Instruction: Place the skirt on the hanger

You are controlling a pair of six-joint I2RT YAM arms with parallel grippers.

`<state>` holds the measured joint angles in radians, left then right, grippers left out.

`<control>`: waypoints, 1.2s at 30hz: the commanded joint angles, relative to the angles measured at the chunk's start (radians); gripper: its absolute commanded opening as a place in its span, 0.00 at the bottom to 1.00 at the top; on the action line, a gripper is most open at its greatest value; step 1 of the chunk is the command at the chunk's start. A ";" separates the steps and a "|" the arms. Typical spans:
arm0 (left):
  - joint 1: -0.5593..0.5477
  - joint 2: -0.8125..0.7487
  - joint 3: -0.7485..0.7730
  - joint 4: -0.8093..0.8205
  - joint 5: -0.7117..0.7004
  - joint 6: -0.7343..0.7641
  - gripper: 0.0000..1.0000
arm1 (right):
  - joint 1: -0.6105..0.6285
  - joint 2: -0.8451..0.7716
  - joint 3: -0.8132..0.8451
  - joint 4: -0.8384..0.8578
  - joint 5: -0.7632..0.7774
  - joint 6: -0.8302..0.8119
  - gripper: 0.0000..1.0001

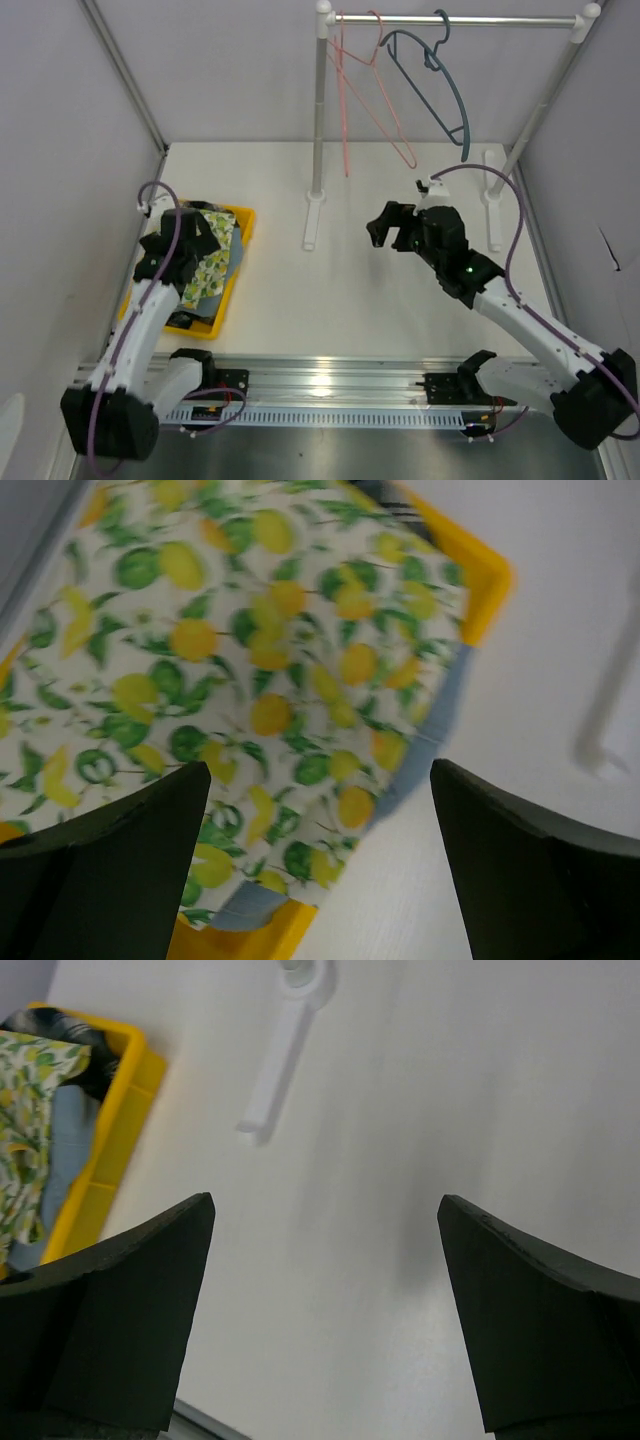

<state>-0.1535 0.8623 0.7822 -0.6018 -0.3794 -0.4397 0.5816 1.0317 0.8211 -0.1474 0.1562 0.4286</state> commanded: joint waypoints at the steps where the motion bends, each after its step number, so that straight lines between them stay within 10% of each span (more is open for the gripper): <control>1: 0.147 0.250 0.020 0.004 -0.216 -0.165 0.96 | 0.011 0.084 0.030 0.037 -0.061 0.084 0.99; 11: 0.190 0.460 0.080 0.026 -0.184 -0.243 0.84 | 0.014 0.056 -0.026 0.045 -0.079 0.087 0.99; 14: 0.189 0.417 0.071 0.027 -0.161 -0.246 0.65 | 0.014 0.044 -0.045 0.055 -0.084 0.085 0.99; 19: 0.189 0.370 0.090 0.008 -0.139 -0.225 0.00 | 0.014 0.039 -0.054 0.072 -0.101 0.084 1.00; 29: 0.003 0.156 0.305 -0.148 -0.164 -0.100 0.00 | 0.014 0.010 -0.033 0.071 -0.133 0.067 0.99; 36: -0.351 0.066 0.425 -0.283 -0.210 -0.206 0.00 | 0.032 -0.061 -0.022 0.055 -0.135 0.047 0.99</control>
<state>-0.3862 0.9493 1.1553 -0.8001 -0.5465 -0.5903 0.6014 1.0126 0.7685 -0.1211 0.0273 0.4961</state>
